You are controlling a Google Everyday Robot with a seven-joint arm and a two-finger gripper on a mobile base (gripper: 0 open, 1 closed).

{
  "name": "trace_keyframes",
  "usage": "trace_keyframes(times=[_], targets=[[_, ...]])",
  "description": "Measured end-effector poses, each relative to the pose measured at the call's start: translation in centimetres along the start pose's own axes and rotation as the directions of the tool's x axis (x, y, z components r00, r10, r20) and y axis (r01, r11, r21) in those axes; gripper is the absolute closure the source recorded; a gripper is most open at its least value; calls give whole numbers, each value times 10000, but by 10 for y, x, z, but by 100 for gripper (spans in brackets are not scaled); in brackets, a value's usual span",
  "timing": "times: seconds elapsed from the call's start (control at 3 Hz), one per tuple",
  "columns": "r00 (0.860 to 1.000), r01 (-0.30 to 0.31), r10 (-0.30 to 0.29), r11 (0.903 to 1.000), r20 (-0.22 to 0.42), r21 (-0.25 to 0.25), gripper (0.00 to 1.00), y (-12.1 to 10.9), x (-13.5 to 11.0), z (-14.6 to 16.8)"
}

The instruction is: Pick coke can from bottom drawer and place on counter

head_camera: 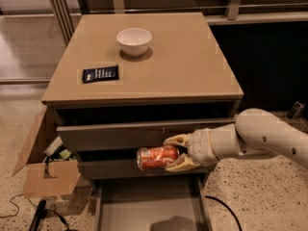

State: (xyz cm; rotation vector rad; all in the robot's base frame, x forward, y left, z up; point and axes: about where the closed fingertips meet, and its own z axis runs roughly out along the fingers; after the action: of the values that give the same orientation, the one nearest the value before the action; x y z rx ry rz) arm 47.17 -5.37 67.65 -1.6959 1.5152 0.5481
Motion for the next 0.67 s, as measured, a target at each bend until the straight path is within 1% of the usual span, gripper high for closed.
trace_keyframes(times=[0.33,0.67], targets=[[9995,299,-301,9993,-74,-214,100,-11,-24,3],[9975,677,-682,9974,-200,-266,100,-29,-63,-8]])
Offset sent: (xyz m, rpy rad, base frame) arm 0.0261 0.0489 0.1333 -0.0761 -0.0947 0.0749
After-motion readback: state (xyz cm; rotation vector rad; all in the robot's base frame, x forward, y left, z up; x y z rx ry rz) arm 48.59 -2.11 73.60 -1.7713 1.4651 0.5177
